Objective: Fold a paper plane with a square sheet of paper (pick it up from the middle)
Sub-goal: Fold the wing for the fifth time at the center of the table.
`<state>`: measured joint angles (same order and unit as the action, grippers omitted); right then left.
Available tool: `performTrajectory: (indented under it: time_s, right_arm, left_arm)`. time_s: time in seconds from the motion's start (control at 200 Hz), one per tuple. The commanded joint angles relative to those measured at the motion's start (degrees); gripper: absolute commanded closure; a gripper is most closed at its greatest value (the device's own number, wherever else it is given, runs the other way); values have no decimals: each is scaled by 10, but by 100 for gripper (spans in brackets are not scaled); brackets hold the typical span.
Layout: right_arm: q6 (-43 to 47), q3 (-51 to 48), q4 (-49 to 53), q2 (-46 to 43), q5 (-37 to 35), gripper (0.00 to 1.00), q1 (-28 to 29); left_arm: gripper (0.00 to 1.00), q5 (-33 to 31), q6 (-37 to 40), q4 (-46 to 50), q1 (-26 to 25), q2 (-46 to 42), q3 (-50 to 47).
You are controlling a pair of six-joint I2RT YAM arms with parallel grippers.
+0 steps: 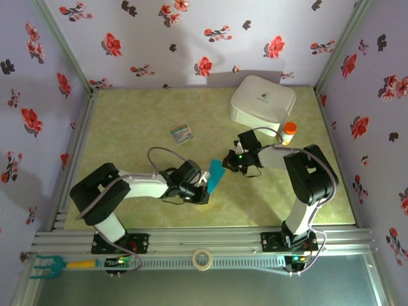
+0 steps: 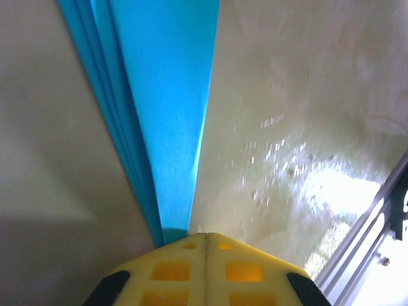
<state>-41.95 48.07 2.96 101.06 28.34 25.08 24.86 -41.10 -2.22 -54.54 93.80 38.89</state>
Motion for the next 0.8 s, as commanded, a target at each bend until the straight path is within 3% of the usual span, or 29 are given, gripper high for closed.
performTrajectory:
  time_s: [0.0,0.195,0.525,0.8]
  right_arm:
    - [6,-3,41,19,-45,100,-2]
    - [7,-3,42,17,-46,100,-3]
    - [8,-7,43,15,-45,100,-3]
    - [6,-7,41,16,-48,100,-3]
  left_arm:
    - [97,4,-8,32,-8,-29,3]
    - [98,-12,-9,-23,-1,-43,35]
    - [98,11,24,41,42,104,169]
    - [98,12,17,57,33,91,106]
